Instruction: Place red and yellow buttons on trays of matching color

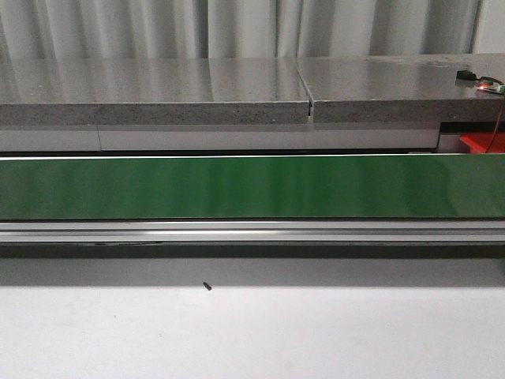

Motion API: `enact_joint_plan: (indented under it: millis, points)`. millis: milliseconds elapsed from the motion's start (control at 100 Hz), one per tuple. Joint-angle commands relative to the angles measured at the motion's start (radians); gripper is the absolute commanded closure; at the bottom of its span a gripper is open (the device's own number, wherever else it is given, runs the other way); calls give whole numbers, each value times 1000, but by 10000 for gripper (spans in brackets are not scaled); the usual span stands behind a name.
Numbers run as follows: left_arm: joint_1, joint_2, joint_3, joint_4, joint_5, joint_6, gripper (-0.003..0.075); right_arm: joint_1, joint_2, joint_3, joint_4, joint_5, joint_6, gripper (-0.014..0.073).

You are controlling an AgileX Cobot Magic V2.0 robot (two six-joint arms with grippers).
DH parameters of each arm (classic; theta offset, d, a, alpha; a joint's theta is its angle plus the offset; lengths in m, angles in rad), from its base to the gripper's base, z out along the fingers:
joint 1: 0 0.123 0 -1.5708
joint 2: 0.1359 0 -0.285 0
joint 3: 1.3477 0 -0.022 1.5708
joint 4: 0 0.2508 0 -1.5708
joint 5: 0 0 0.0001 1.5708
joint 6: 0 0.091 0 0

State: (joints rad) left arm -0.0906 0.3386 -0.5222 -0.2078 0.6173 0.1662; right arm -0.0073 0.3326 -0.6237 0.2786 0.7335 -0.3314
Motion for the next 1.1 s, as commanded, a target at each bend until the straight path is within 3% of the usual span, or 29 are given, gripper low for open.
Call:
enact_joint_plan:
  millis: [0,300,470,660,1090]
  points:
    - [-5,6,-26,-14,-73,-1,741,2,3,-22,10,-65,0,663]
    - [-5,6,-26,-14,-73,-1,741,23,3,-21,5,-101,0,663]
    - [-5,6,-26,-14,-73,-1,741,70,-29,22,-154,-180,139,663]
    - [-5,6,-26,-14,-73,-1,741,78,-134,178,-296,-322,381,663]
    - [-5,6,-26,-14,-73,-1,741,77,-360,540,-300,-568,390,663]
